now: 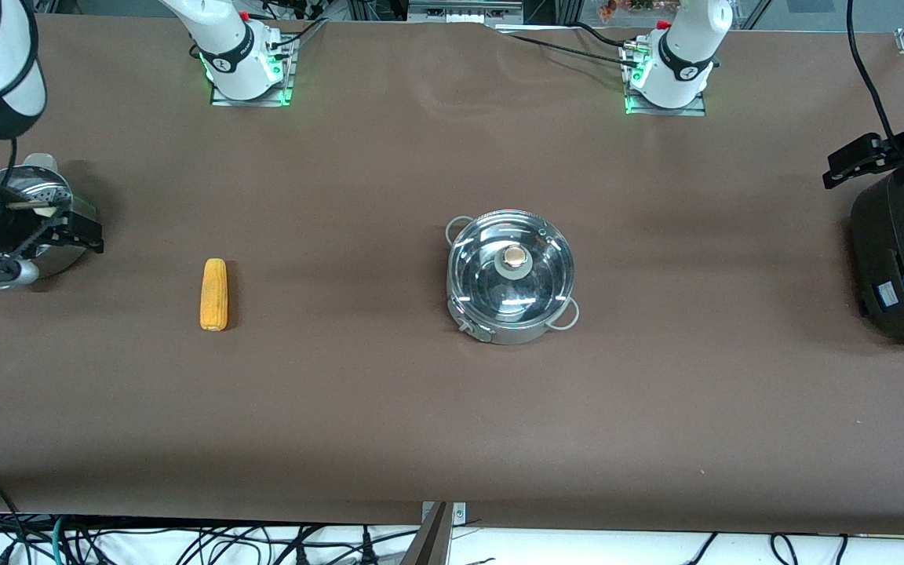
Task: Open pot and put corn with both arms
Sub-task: 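Reach the right gripper down to the yellow corn cob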
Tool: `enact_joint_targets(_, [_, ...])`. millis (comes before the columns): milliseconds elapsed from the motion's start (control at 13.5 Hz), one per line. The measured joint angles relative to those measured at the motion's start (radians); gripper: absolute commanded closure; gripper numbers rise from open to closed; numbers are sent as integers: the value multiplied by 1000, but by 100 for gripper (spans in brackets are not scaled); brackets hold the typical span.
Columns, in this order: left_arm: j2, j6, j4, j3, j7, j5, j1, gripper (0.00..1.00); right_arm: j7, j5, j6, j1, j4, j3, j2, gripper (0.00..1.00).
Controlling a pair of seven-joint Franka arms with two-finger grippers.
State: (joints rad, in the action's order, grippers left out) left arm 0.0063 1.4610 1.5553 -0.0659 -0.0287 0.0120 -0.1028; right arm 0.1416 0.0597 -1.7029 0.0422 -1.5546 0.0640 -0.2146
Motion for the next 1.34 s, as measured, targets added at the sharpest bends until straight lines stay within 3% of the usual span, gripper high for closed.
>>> enact_joint_targets(445, [0,0,0,3,0,0,0,0,-2,-110,-89,0,-2,1,-100,0])
enact_joint_targets(891, [3,-1,0,24,0,0,15,0,-29,-122,-235,35,-13,-1,-245,0])
enact_joint_targets(1336, [24,-2,10,12,1,-5,36,0,-74,-122,-488,64,-155,-1,-293,0])
